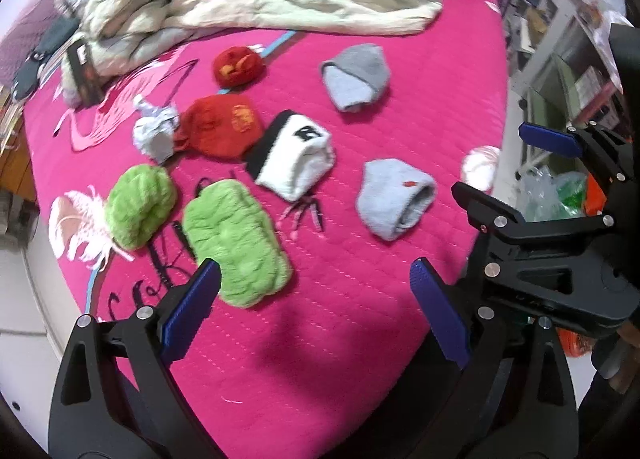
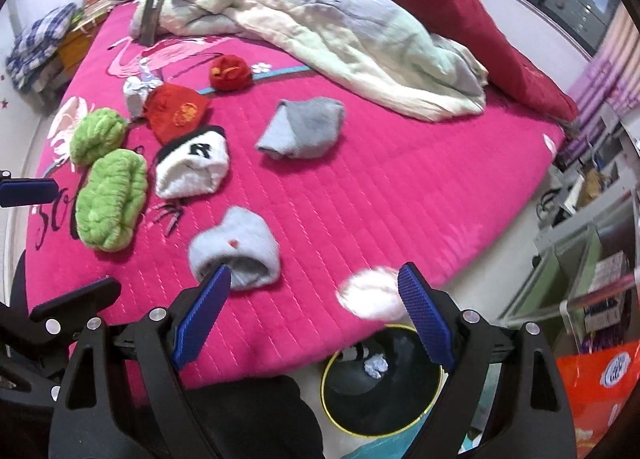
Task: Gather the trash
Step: 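Move both tools back over the bed toward the remaining items, then grasp the green fuzzy slipper with the left tool while the right tool grasps the white R sock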
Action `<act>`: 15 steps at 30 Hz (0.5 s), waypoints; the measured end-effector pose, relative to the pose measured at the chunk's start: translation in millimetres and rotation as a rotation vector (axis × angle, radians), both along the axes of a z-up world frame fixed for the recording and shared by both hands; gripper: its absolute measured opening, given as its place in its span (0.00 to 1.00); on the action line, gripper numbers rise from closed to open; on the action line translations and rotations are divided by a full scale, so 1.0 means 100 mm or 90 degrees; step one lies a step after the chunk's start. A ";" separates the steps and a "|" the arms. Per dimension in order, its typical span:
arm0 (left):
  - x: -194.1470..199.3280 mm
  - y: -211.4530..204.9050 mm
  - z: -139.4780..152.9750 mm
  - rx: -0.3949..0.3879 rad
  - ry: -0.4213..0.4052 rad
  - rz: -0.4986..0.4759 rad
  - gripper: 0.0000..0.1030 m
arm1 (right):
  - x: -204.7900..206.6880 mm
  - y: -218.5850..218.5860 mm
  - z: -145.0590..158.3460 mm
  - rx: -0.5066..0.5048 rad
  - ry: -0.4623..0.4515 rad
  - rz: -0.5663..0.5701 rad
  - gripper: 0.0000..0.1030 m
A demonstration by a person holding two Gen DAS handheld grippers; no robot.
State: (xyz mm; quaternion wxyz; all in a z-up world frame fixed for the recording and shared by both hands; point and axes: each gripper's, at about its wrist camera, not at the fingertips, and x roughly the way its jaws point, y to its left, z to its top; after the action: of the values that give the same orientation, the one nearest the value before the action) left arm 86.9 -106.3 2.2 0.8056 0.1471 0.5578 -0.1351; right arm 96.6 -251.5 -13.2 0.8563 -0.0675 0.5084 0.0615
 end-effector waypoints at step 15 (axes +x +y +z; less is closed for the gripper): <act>0.16 0.32 -0.16 -0.004 0.035 0.074 0.91 | 0.31 0.36 0.01 -0.012 -0.008 0.089 0.79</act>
State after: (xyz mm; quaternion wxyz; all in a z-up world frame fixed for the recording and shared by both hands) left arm 103.3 -73.9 -13.9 0.7968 0.1078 0.5870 -0.0939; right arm 127.4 -215.1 -12.5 0.8523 -0.1116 0.4977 0.1158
